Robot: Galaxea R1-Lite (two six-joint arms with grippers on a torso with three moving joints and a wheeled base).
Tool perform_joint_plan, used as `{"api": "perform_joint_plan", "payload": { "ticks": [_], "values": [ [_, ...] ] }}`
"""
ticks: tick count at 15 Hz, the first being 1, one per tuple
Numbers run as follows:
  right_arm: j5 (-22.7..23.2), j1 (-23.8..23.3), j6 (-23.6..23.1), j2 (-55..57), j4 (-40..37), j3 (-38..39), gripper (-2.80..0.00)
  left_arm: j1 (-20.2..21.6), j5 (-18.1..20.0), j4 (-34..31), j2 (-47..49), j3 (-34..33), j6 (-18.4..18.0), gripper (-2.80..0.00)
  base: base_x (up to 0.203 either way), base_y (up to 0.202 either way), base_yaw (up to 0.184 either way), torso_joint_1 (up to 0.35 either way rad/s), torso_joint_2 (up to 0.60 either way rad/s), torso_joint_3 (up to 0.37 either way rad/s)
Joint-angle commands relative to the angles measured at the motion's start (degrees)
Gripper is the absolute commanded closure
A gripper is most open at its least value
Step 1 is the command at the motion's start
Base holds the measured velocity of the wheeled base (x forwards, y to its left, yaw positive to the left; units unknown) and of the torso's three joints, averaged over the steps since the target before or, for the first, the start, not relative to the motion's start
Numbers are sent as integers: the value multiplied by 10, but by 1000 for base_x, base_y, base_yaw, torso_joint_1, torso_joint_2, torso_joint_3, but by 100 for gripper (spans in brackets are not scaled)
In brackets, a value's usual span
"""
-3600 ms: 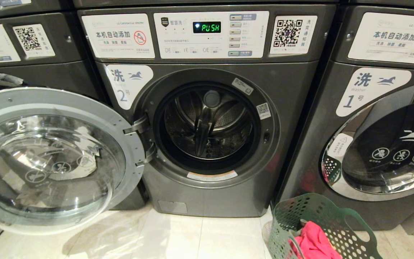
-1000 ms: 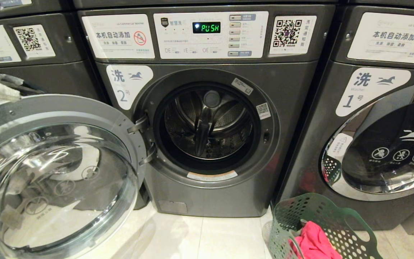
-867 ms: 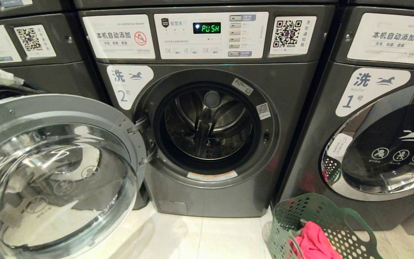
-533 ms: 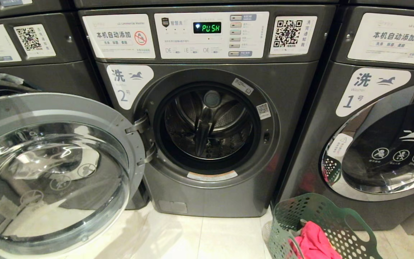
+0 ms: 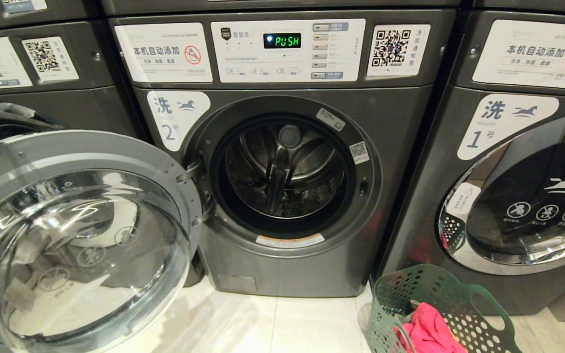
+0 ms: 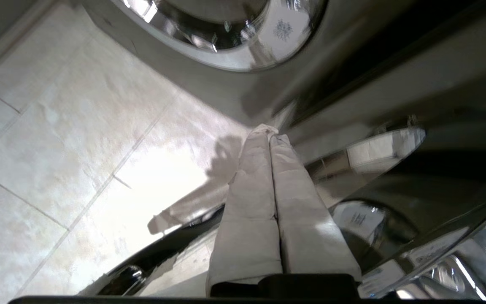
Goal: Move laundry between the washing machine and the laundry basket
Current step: Close the washing machine door with the left hand, then press the washing machine door tightly with the right hand
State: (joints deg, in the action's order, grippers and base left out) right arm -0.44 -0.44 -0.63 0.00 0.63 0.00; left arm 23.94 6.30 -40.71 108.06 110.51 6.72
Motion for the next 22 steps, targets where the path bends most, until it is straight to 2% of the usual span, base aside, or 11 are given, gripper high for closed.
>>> {"api": "perform_joint_plan", "payload": {
  "ticks": [1, 4, 8, 11, 13, 15, 16, 17, 18, 19, 22],
  "values": [
    [0, 0, 0, 1, 1, 0, 0, -1, 10, -32, -20, 1, 0, 0, 0, 0, 0, 0, 0, 0],
    [0, 0, 4, 1, 1, 0, 0, -32, 58, -157, -75, 1, 7, 0, 0, 0, 0, 0, 0, 0],
    [0, 0, 5, 1, 1, 0, 0, -141, 70, -187, -107, 1, 83, 0, 0, 0, 0, 0, 0, 0],
    [0, 0, 5, 1, 1, 0, 0, -274, 69, -195, -119, 1, 174, 0, 0, 0, 0, 0, 0, 0],
    [0, 0, 4, 1, 1, 0, 0, -399, 56, -165, -116, 1, 276, 0, 0, 0, 0, 0, 0, 0],
    [0, 0, 1, 1, 1, 0, 0, -510, -22, -5, -95, 1, 407, 0, 0, 0, 0, 0, 0, 0],
    [0, 0, 0, 0, 1, 0, 0, -535, -107, 104, -79, 1, 438, 0, 0, 0, 0, 0, 0, 0],
    [0, 0, 0, 1, 1, 0, 0, -551, -219, 173, -65, 0, 441, 0, 0, 0, 0, 0, 0, 0],
    [0, 0, 0, 0, 0, 0, 0, -558, -322, 195, -58, -4, 420, 0, 0, 0, 0, 0, 0, 0],
    [1, 0, 0, 1, -7, 0, 0, -557, -403, 195, -61, -7, 362, 0, 0, 0, 0, 0, 0, 0],
    [10, 0, -31, 1, -9, 0, 0, -526, -470, 257, -143, -22, 213, 0, 0, 0, 0, 0, 0, 0]
  ]
}}
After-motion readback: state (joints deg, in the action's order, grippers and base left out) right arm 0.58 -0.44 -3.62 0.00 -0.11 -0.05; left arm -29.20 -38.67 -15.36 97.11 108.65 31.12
